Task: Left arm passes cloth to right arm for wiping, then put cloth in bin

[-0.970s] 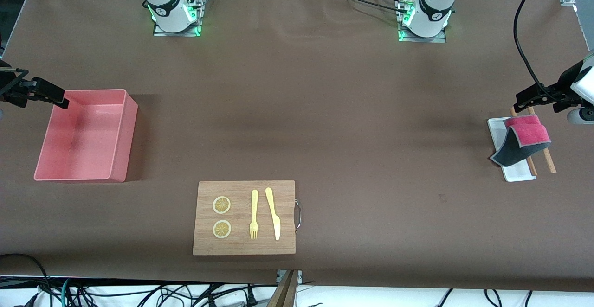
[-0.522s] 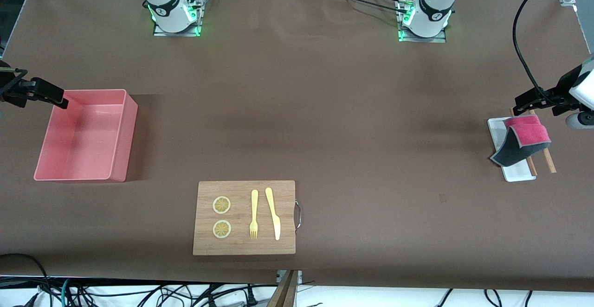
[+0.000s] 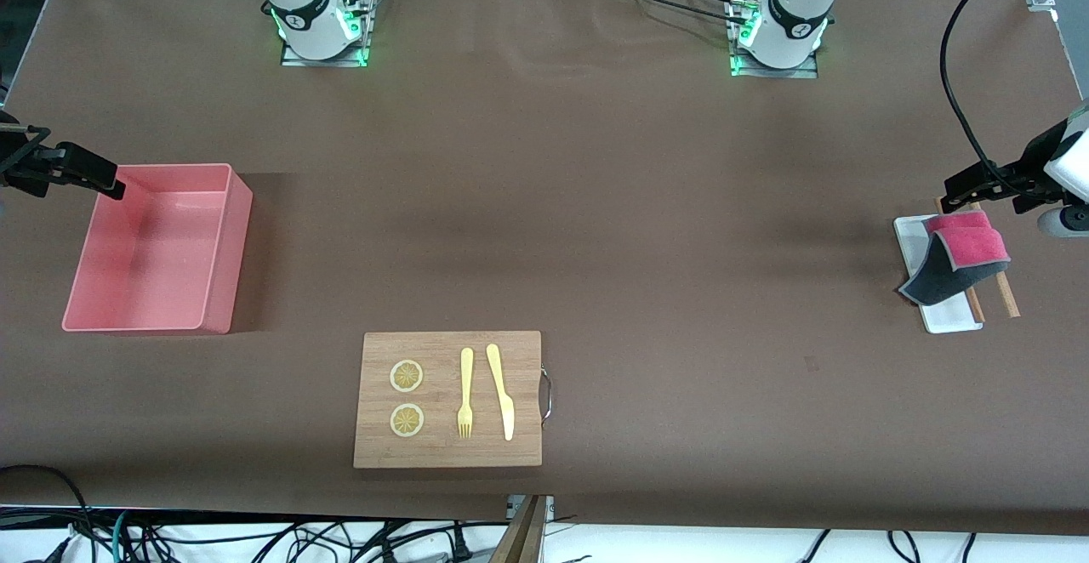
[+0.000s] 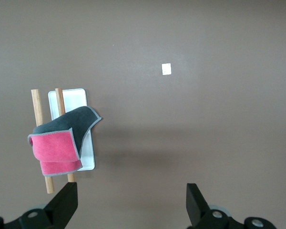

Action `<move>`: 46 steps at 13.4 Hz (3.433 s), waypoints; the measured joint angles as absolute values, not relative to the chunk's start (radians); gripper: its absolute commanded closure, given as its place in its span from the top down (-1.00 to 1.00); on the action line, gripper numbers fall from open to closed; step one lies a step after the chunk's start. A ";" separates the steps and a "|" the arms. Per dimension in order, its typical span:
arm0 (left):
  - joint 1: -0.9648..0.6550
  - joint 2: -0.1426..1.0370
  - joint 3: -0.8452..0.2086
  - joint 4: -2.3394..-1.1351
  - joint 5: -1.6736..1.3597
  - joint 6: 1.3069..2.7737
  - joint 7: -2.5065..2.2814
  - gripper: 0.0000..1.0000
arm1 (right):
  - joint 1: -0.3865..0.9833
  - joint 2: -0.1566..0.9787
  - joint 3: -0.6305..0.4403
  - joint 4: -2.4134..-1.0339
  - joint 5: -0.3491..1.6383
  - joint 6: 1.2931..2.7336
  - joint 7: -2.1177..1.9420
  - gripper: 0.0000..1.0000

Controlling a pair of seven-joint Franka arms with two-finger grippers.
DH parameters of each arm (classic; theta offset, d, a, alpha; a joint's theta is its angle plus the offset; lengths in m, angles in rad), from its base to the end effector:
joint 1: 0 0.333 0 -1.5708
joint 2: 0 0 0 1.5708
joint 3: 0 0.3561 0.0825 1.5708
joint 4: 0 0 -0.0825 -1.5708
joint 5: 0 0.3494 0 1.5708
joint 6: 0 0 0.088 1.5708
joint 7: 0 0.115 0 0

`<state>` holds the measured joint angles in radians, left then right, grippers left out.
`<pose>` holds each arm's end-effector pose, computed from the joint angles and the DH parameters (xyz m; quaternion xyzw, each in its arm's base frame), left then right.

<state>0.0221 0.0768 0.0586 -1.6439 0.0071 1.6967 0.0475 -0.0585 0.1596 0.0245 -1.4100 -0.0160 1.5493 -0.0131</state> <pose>0.5508 0.0440 0.5941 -0.9998 -0.0161 0.0123 0.0050 0.5725 -0.0227 0.6377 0.9999 -0.0107 -0.0103 0.0058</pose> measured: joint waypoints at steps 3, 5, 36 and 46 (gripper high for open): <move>0.022 0.077 0.059 -1.644 0.007 1.697 0.048 1.00 | -0.059 0.160 0.025 -1.410 -0.016 1.549 -0.013 1.00; 0.022 0.077 0.059 -1.644 0.007 1.697 0.048 1.00 | -0.059 0.160 0.025 -1.410 -0.016 1.549 -0.013 1.00; 0.348 0.473 0.067 -1.643 0.106 1.883 0.061 0.86 | -0.040 0.272 0.038 -1.416 0.037 1.587 0.027 1.00; 0.388 0.518 0.060 -1.634 0.057 1.925 0.163 -0.50 | 0.112 0.385 0.042 -1.418 0.051 1.706 0.353 1.00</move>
